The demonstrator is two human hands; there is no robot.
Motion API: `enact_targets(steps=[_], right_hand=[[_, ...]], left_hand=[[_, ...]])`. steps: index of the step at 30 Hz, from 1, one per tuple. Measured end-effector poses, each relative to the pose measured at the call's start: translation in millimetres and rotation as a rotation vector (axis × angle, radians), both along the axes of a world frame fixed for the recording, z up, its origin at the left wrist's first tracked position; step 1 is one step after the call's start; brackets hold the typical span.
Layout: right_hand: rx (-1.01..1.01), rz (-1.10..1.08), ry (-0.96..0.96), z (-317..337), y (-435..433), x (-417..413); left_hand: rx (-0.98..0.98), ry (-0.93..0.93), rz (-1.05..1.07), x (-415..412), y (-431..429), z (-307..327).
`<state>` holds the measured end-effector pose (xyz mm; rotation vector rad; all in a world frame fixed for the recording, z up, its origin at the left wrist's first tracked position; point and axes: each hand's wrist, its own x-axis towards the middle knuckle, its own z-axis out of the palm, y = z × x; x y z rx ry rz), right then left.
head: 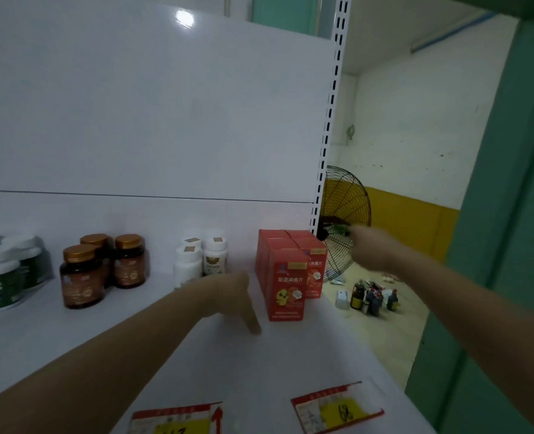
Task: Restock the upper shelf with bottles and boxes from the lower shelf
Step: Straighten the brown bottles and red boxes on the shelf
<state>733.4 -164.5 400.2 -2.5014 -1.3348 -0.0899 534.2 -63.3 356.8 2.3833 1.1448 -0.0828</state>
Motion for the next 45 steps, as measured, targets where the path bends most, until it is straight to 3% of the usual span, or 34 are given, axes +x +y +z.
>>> enact_targets(steps=[3,10,17,28,32,42,45], right_hand=[[-0.151,0.058,-0.035,-27,14,29],[-0.188,0.288,-0.073,-59,60,53],[-0.254,0.454,-0.273,-65,67,53],[-0.411,0.456,-0.462,-55,63,43],[-0.415,0.456,-0.455,-56,63,44],[-0.257,0.416,-0.186,-50,46,43],[-0.294,0.369,-0.133,-49,36,39]], left_hand=[[0.058,0.068,0.032,14,16,1],[0.240,0.137,0.087,51,32,-24],[0.210,0.106,0.049,66,30,-38],[0.214,0.053,0.072,66,26,-36],[0.210,0.052,0.087,69,29,-40],[0.220,0.102,0.146,55,17,-33],[0.106,0.180,0.133,46,5,-22]])
